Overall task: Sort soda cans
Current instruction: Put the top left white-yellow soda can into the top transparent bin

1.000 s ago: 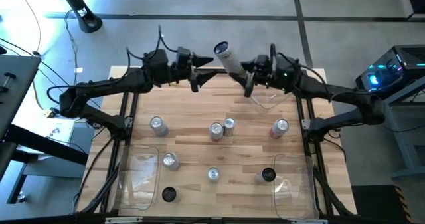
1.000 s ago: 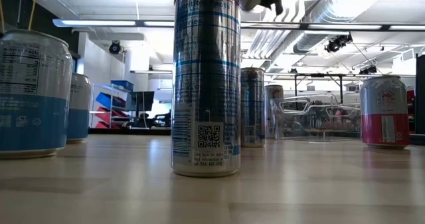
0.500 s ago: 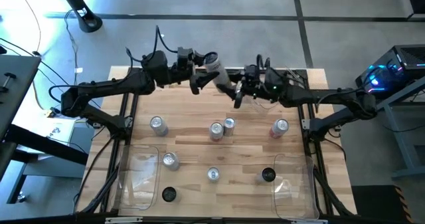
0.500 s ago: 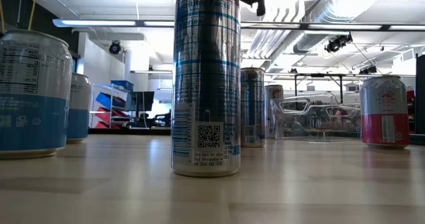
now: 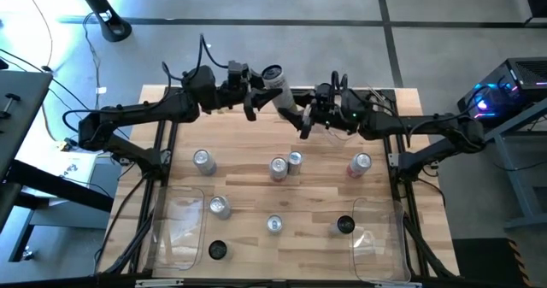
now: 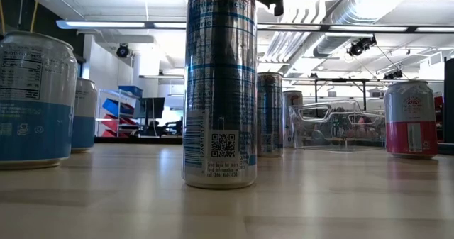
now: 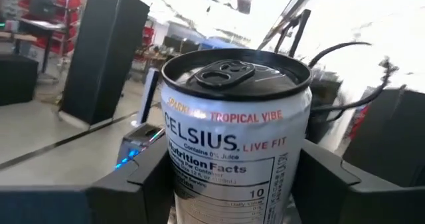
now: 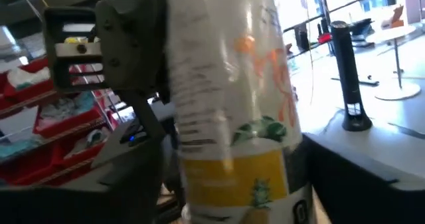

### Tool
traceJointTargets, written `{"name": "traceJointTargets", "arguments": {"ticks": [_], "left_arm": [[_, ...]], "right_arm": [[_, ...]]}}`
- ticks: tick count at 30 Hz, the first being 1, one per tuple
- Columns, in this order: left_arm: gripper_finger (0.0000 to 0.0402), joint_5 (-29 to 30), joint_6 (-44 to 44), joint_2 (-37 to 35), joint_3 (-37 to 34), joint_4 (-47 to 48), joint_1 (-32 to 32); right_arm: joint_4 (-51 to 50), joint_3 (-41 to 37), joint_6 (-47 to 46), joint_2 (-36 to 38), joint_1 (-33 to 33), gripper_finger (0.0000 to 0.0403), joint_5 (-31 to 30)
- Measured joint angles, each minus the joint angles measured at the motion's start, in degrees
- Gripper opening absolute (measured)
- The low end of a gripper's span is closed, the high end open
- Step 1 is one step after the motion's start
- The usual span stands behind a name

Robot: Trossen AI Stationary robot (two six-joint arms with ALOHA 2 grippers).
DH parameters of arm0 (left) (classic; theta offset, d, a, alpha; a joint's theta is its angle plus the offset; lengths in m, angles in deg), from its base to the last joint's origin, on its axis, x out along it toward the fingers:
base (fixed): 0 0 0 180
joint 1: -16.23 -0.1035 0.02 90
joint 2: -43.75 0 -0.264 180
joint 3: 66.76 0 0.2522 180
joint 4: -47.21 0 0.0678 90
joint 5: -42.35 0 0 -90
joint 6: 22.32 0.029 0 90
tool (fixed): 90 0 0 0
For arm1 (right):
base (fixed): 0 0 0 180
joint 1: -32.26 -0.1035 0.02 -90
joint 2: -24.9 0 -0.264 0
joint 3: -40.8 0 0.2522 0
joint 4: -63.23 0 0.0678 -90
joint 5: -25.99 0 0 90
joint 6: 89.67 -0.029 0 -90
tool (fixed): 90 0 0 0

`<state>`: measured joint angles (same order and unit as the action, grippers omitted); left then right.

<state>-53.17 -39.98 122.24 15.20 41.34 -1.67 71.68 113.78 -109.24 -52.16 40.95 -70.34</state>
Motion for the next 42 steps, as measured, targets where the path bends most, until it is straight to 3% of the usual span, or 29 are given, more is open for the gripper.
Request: {"name": "traceJointTargets", "arguments": {"ticks": [2,5,13,17,21,26,35,42], "left_arm": [[0.0218,-0.02,0.22,-0.35,-0.06,1.5,-0.9],[0.0218,0.21,1.44,-1.28,-0.06,4.88,-2.35],[0.0218,-1.54,9.1,-1.55,0.64,12.53,-3.34],[0.0218,-1.31,14.67,0.83,3.2,19.71,-2.09],[0.0218,-0.08,18.48,4.46,6.88,19.4,-1.11],[0.0218,1.26,17.34,11.55,10.67,10.23,-0.89],[0.0218,1.14,7.78,24.9,13.92,-5.53,-2.47],[0.0218,1.53,7.85,37.78,23.46,-7.2,-1.63]], "right_arm": [[-1.79,0.0,-0.03,0.92,0.01,0.0368,-0.11],[-5.13,0.03,0.3,3.59,0.65,0.039,0.2],[-16.81,0.11,2.11,11.58,3.2,0.0394,1.08],[-21.84,0.11,3.63,13.25,3.3,0.0395,1.16],[-23.71,0.07,6.31,13.84,3.32,0.0396,-1.4],[-24.92,2.08,9.23,13.72,3.32,0.0396,-5.86],[-34.08,16.29,15.55,16.95,3.32,0.0396,-10.25],[-43.98,23.02,14.99,16.75,3.32,0.0396,-11.31]]}}
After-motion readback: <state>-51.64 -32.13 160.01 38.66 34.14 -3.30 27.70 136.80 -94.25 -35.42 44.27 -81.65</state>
